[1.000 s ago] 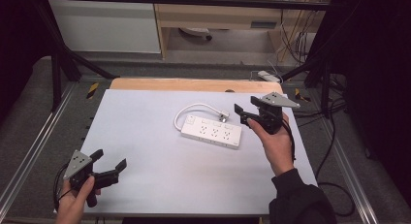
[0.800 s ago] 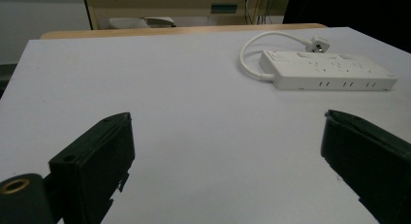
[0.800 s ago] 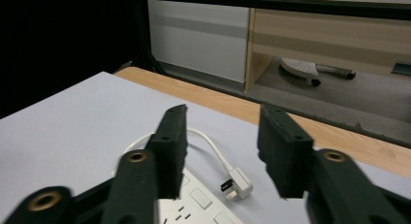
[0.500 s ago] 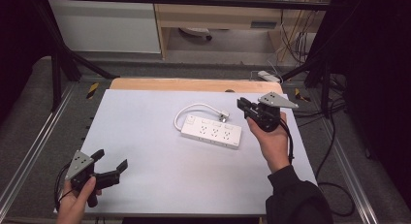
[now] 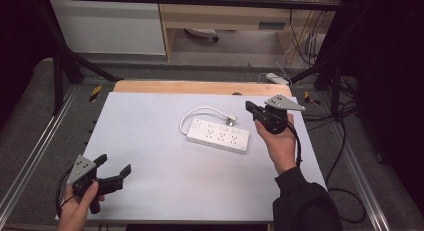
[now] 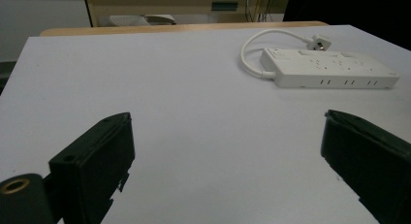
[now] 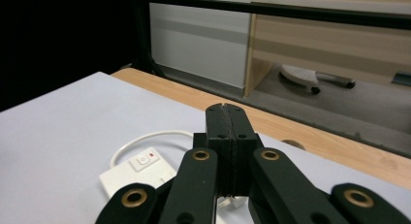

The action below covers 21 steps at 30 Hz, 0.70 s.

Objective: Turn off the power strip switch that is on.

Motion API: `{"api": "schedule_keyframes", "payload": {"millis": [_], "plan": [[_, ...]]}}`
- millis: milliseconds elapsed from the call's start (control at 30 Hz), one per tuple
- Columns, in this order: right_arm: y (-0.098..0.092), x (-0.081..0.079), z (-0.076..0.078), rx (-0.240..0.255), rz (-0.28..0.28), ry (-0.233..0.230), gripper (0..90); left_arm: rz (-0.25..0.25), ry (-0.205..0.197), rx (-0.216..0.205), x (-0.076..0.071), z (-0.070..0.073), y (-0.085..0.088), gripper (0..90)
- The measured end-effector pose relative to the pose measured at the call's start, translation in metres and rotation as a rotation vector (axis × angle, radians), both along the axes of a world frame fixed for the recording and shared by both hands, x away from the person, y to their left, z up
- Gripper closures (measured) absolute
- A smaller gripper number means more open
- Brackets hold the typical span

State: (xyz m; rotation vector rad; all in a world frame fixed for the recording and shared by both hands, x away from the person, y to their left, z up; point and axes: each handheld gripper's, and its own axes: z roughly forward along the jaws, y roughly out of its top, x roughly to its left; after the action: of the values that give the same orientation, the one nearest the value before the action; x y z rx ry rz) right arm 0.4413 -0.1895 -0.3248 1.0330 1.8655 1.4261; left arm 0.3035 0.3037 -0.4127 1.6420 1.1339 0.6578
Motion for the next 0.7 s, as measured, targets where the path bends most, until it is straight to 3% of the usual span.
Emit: {"api": "schedule_keyframes", "payload": {"millis": [333,700], "plan": [[0.002,0.016,-0.011,0.016,-0.048,-0.015,90.0,0.001,0.007,-0.006,0.001,-0.001,0.000,4.9],[0.013,0.034,-0.016,0.001,-0.039,-0.024,90.0,0.000,0.012,-0.005,0.001,-0.002,0.000,4.9]]}}
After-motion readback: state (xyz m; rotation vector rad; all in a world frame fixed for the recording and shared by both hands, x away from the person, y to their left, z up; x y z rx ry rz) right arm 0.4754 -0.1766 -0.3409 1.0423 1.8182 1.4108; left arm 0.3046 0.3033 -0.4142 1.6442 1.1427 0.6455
